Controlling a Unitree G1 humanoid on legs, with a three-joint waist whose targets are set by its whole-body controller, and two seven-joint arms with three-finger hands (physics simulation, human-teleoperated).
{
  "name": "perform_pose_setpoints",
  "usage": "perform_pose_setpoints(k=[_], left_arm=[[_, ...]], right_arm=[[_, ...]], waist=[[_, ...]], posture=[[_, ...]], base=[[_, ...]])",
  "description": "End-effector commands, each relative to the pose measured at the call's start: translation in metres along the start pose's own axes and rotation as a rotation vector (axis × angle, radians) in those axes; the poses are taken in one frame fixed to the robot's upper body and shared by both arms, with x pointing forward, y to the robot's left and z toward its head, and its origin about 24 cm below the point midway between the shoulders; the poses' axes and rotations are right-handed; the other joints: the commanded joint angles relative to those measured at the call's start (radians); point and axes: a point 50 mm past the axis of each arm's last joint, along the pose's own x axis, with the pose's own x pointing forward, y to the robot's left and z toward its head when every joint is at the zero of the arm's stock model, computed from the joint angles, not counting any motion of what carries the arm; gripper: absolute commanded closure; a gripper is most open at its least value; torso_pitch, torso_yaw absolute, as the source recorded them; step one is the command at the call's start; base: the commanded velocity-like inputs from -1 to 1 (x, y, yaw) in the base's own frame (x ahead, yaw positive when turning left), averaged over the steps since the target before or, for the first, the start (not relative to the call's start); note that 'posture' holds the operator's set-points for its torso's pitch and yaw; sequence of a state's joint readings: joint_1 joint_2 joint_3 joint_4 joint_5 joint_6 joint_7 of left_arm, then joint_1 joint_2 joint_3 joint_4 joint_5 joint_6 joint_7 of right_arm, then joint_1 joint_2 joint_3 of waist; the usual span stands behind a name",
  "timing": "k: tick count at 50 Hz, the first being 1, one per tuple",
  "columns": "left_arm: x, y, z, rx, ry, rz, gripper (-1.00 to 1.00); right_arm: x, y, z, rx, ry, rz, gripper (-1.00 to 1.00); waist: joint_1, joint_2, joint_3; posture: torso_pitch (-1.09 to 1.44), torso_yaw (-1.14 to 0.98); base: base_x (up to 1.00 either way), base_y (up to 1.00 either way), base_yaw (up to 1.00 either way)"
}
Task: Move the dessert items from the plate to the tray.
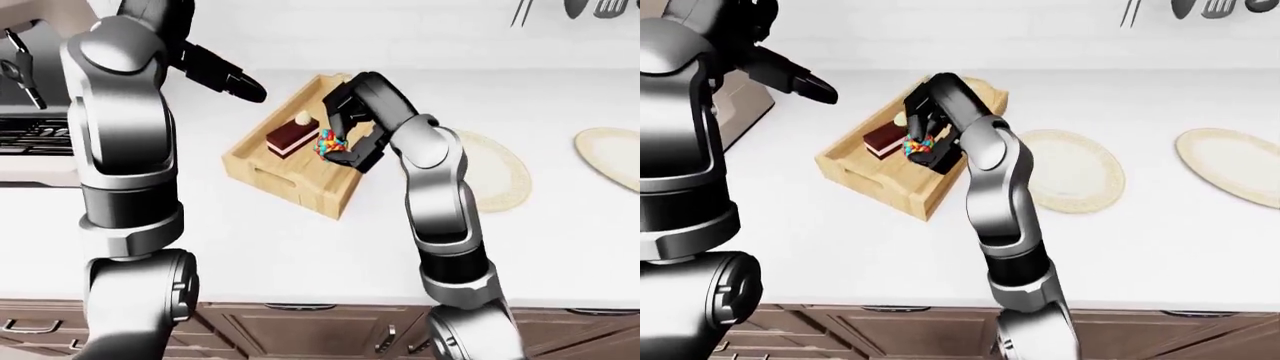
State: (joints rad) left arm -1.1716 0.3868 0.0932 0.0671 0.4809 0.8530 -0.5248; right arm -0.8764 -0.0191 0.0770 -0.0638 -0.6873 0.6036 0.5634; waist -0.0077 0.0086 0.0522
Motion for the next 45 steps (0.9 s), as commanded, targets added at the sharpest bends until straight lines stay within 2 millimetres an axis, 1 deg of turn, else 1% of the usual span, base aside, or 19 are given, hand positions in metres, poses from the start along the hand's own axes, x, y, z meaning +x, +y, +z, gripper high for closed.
perform_pose_setpoints(k=[1,4,7,9,10,14,22,23,25,26,28,33,36,37,42,43,45], left_arm=[[-0.005,0.007,0.016,0.019,-0.074,0.043,-1.0],[-0.005,0.006,0.015,0.02,-0.073,0.039,-1.0],[-0.005,0.007,0.014,0.018,-0.072,0.042,-1.0],[-0.004,0.005,0.012,0.018,-0.071,0.039,-1.0],[-0.004,0.005,0.012,0.018,-0.071,0.039,-1.0],[-0.004,0.005,0.011,0.019,-0.072,0.038,-1.0],[-0.004,0.004,0.01,0.023,-0.072,0.036,-1.0],[-0.004,0.003,0.01,0.024,-0.073,0.035,-1.0],[-0.005,0.003,0.01,0.025,-0.074,0.034,-1.0],[-0.005,0.003,0.01,0.025,-0.074,0.035,-1.0],[-0.005,0.002,0.01,0.024,-0.075,0.033,-1.0],[-0.005,0.002,0.007,0.026,-0.073,0.034,-1.0],[-0.005,0.003,0.009,0.026,-0.074,0.033,-1.0],[-0.006,0.003,0.009,0.026,-0.075,0.034,-1.0],[-0.008,0.005,0.011,0.028,-0.08,0.034,-1.0],[-0.009,0.005,0.011,0.028,-0.081,0.033,-1.0],[-0.012,0.006,0.014,0.031,-0.085,0.029,-1.0]], right_arm=[[-0.002,-0.009,0.015,-0.032,-0.075,-0.059,0.95],[0.0,-0.006,0.014,-0.038,-0.072,-0.053,0.91],[0.001,-0.004,0.012,-0.053,-0.069,-0.053,0.76],[0.001,-0.003,0.012,-0.062,-0.068,-0.05,0.58],[0.002,-0.002,0.01,-0.064,-0.065,-0.048,0.53],[0.003,0.0,0.009,-0.069,-0.064,-0.044,0.48],[0.002,0.001,0.009,-0.072,-0.065,-0.043,0.27],[0.002,0.001,0.01,-0.073,-0.066,-0.043,0.17],[0.002,0.0,0.01,-0.075,-0.067,-0.043,0.08],[0.002,0.0,0.011,-0.075,-0.067,-0.044,0.08],[0.001,0.0,0.011,-0.076,-0.068,-0.043,-0.05],[0.002,0.0,0.011,-0.079,-0.068,-0.042,-0.07],[0.0,-0.005,0.012,-0.083,-0.067,-0.049,-0.03],[-0.002,-0.01,0.013,-0.084,-0.067,-0.057,-0.02],[-0.016,-0.042,0.023,-0.098,-0.071,-0.109,0.01],[-0.017,-0.045,0.025,-0.098,-0.071,-0.114,0.02],[-0.026,-0.064,0.027,-0.1,-0.069,-0.152,0.04]], waist=[[-0.001,0.004,-0.031],[-0.001,0.004,-0.032],[-0.001,0.004,-0.033],[-0.001,0.004,-0.033],[-0.001,0.004,-0.033],[0.0,0.004,-0.034],[0.0,0.004,-0.034],[0.0,0.004,-0.034],[0.0,0.004,-0.034],[0.0,0.004,-0.034],[0.001,0.004,-0.035],[0.0,0.004,-0.035],[0.001,0.003,-0.036],[0.001,0.003,-0.035],[0.003,0.0,-0.032],[0.003,0.0,-0.031],[0.003,-0.002,-0.029]], posture=[[0.0,0.0],[0.0,0.0],[0.0,0.0],[0.0,0.0],[0.0,0.0],[0.0,0.0],[0.0,0.0],[0.0,0.0],[0.0,0.0],[0.0,0.0],[0.0,0.0],[0.0,0.0],[0.0,0.0],[0.0,0.0],[0.0,0.0],[0.0,0.0],[0.0,0.0]], base=[[0.0,0.0,0.0],[0.0,0.0,0.0],[0.0,0.0,0.0],[0.0,0.0,0.0],[0.0,0.0,0.0],[0.0,0.0,0.0],[0.0,0.0,0.0],[0.0,0.0,0.0],[0.0,0.0,0.0],[0.0,0.0,0.0],[0.0,0.0,0.0],[0.0,0.0,0.0],[0.0,0.0,0.0],[0.0,0.0,0.0],[0.0,0.0,0.0],[0.0,0.0,0.0],[0.0,0.0,0.0]])
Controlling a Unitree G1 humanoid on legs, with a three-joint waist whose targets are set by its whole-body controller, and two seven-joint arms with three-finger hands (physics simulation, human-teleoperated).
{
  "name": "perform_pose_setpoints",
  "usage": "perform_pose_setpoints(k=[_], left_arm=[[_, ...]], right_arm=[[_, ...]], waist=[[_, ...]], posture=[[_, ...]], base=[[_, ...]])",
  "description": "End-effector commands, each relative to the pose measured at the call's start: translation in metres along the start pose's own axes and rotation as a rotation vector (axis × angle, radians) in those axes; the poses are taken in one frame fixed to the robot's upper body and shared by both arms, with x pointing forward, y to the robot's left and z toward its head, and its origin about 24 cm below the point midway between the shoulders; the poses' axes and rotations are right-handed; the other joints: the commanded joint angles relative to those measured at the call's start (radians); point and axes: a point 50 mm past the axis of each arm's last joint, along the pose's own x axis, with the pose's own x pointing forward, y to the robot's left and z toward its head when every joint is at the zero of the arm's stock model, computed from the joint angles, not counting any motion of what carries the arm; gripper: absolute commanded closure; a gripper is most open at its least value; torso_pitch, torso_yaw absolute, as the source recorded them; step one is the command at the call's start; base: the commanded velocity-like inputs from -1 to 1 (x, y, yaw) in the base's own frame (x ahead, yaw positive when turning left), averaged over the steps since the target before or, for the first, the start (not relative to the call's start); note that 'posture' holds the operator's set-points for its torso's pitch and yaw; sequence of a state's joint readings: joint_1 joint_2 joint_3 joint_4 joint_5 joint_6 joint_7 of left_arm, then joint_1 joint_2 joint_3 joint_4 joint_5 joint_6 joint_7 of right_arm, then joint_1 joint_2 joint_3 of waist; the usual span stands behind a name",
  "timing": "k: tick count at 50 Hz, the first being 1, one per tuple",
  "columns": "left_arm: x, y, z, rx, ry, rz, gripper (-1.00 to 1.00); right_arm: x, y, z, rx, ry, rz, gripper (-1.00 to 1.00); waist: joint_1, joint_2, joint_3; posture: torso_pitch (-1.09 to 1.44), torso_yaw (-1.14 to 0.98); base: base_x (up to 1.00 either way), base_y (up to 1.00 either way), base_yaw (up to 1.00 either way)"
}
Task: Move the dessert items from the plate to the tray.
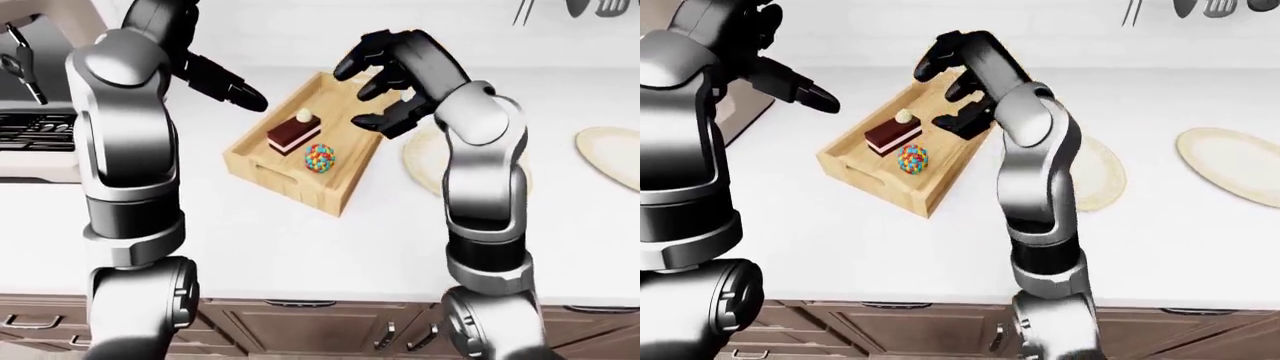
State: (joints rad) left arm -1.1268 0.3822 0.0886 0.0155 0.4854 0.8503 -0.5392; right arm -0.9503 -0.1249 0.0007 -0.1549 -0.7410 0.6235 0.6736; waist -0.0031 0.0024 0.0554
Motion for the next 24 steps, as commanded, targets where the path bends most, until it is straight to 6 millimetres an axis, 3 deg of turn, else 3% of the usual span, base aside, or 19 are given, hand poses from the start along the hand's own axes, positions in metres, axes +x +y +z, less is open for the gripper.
perform_pose_setpoints(k=[1,8,16,24], left_arm=[[-0.008,0.012,0.02,0.019,-0.078,0.043,-1.0],[-0.025,0.013,0.023,0.027,-0.092,0.024,-1.0],[-0.052,0.014,0.017,0.044,-0.105,0.012,-1.0],[-0.084,0.024,0.006,0.063,-0.106,0.037,-1.0]], right_arm=[[-0.01,-0.026,0.014,-0.011,-0.045,-0.068,0.04],[-0.042,-0.077,0.022,0.003,-0.048,-0.174,-0.12],[-0.081,-0.106,0.013,0.02,-0.044,-0.271,-0.29],[-0.143,-0.13,-0.002,0.038,-0.029,-0.367,-0.54]], waist=[[-0.001,0.003,-0.032],[0.001,-0.005,-0.024],[0.002,-0.011,-0.017],[0.008,-0.021,-0.01]], posture=[[0.0,0.0],[0.0,0.0],[0.0,0.0],[0.0,0.0]], base=[[0.0,0.0,0.0],[0.0,0.0,0.0],[0.0,0.0,0.0],[0.0,0.0,0.0]])
